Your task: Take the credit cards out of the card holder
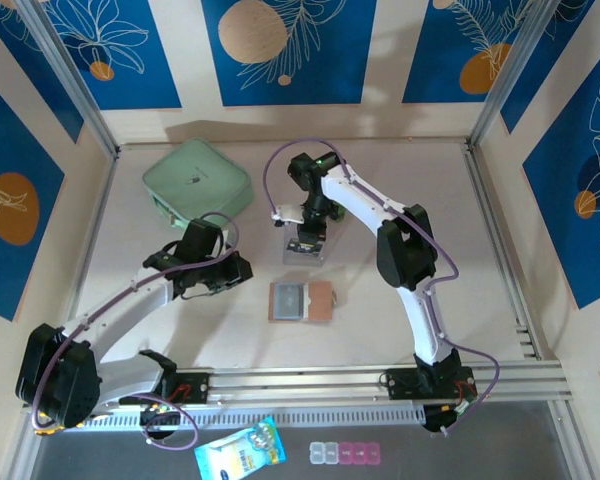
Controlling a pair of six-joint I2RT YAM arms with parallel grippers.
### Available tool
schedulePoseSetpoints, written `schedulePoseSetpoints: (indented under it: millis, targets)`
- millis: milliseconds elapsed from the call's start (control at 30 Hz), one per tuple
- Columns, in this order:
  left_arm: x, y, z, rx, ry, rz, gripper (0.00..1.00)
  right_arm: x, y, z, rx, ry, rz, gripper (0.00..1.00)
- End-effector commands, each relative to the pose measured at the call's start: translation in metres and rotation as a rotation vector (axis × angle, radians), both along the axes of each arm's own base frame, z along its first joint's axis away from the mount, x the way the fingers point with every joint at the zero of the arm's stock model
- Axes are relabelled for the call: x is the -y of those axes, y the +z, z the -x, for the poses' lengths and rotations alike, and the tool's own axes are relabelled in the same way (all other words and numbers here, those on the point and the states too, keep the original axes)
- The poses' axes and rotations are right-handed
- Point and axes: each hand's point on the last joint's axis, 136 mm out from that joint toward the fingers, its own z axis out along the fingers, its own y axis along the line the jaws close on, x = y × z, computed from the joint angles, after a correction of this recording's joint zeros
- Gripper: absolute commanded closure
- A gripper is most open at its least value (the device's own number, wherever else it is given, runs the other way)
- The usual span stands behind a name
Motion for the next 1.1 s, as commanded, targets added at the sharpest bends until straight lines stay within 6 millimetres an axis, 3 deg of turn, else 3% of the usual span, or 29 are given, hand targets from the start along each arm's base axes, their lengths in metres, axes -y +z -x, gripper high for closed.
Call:
schedulePoseSetpoints:
  millis: [0,300,467,600,833,1067]
  targets:
    - [-0.005,-0.005,0.003,-0.024,0.010,-0.005,0.87,-0.004,-0.004,0.016,-0.083,0.018,0.001,1.00]
    - [-0.003,-0.008,0.000,-0.034,-0.012,0.001,0.86,0.000,-0.018,0.023,-0.123,0.008,0.029,1.00]
    - [0.000,-0.007,-0.006,-0.033,-0.021,0.005,0.86,-0.004,-0.017,0.025,-0.161,-0.004,-0.004,0.89]
    - [0.002,-0.006,-0.008,-0.034,-0.026,0.008,0.85,-0.005,-0.016,0.026,-0.176,-0.010,-0.016,0.86]
    - [0.002,-0.005,-0.011,-0.031,-0.029,0.011,0.85,-0.003,-0.007,0.017,-0.132,-0.029,-0.016,0.87]
    - [0.005,-0.002,-0.014,-0.025,-0.033,0.018,0.85,0.003,0.002,-0.008,-0.029,-0.075,-0.015,0.99]
